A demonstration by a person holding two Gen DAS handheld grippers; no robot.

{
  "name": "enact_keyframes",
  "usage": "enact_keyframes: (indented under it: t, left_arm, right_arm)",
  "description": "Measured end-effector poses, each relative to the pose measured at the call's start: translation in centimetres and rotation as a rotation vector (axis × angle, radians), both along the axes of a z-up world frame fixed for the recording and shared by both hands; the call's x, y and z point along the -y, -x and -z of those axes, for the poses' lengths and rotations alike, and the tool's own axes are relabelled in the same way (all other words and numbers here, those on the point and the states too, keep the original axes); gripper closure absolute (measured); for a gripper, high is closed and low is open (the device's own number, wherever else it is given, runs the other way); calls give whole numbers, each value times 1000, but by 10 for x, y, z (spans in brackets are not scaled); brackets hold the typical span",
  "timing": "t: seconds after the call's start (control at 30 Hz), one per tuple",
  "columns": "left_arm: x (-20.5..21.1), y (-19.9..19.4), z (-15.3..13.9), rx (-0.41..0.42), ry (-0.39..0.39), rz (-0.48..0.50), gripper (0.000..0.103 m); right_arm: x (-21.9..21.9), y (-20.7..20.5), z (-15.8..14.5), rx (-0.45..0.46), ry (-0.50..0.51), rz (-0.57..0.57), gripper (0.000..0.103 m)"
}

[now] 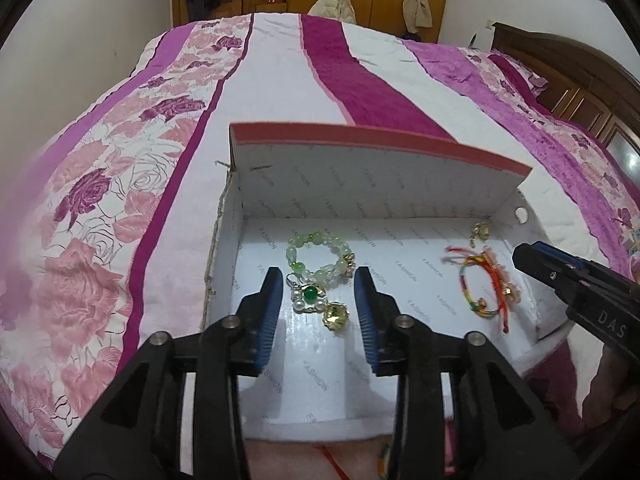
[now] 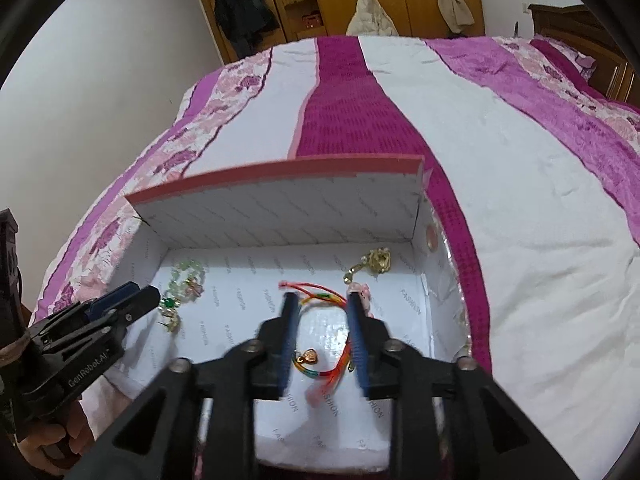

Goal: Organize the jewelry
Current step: 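Lower both held items into the box and open both tools, then withdraw both tools and grasp the black feather hair clip with the right tool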

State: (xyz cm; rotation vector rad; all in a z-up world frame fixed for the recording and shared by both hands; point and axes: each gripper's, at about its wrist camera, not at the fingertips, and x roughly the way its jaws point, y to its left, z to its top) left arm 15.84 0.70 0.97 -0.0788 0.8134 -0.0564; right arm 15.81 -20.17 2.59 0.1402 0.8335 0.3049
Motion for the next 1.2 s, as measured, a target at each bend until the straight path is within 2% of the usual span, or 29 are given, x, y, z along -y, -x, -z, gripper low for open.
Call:
enact_keyframes:
  t: [0.17,0.63,0.8,1.0,1.2]
  left_arm:
    - [-1,11,-12,20,10,5,67]
    - [-15,58,-29,15,54,-17,65]
    - [-19,72,-26,-11,85,-23,65]
    - [-21,88,-18,-42,85,-28,64]
    - [-20,95,-9,-73,78,-30,64]
  right_arm:
    - [2,15,-18,30,-10,-3,61]
    - [14,76,-49,77,-47,-4,59]
    - [12,99,-42,49,-41,-34,57]
    - [11,118,-24,-4,-40,-46,56]
    - [9,124,-4,-83,-58,-43,48]
